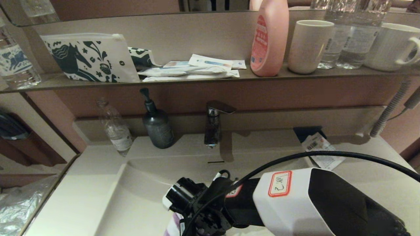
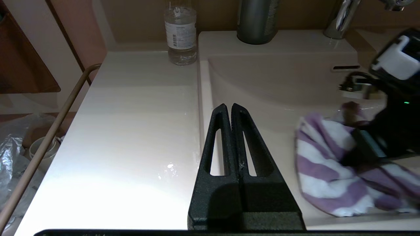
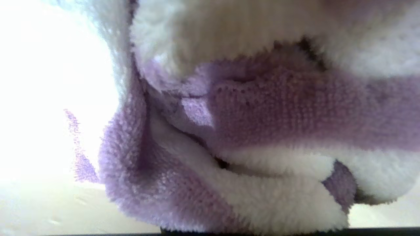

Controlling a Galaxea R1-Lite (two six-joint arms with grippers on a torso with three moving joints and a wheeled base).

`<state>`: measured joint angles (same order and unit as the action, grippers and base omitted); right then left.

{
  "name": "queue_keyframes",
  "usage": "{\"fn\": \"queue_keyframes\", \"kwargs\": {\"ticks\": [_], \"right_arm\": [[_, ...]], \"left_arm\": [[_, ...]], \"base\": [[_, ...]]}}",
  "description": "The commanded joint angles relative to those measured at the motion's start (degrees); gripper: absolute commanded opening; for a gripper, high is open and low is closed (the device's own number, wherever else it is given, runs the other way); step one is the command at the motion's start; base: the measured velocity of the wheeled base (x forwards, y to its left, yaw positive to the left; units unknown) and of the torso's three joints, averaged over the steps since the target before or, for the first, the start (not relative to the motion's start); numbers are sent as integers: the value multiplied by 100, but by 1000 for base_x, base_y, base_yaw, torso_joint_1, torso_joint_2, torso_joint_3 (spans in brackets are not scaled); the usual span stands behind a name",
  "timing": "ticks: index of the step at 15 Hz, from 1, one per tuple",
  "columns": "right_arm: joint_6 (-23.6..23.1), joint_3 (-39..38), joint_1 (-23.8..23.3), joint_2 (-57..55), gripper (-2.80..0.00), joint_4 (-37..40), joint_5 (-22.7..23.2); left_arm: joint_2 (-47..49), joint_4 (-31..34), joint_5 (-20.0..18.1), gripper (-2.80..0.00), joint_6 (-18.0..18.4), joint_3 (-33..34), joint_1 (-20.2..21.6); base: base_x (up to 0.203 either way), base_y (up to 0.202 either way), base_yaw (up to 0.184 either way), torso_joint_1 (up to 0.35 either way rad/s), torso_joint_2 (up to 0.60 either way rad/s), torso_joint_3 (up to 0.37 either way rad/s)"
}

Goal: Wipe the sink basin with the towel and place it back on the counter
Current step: Wipe the sink

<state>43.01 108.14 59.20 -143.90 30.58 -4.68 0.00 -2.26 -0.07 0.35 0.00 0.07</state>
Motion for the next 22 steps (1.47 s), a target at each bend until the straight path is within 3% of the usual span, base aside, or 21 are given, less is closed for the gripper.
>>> {"fn": "queue_keyframes", "kwargs": {"ticks": [1, 8, 12, 22], "right_arm": [[-86, 470, 36, -427, -280, -107, -45], [-807, 476, -153, -735, -280, -1719, -97], [-1120, 471, -321, -717, -280, -1911, -739], [-1269, 182, -924, -328, -280, -1867, -1364]], "left_arm": [[9, -3, -1, -280, 0, 0, 1], [9, -3, -1, -280, 0, 0, 1], [9, -3, -1, -280, 0, 0, 1], [9, -3, 0, -280, 1, 0, 1]], "base": [[0, 0, 0, 0, 0, 0], [0, 0, 0, 0, 0, 0], [0, 0, 0, 0, 0, 0], [0, 0, 0, 0, 0, 0]]}}
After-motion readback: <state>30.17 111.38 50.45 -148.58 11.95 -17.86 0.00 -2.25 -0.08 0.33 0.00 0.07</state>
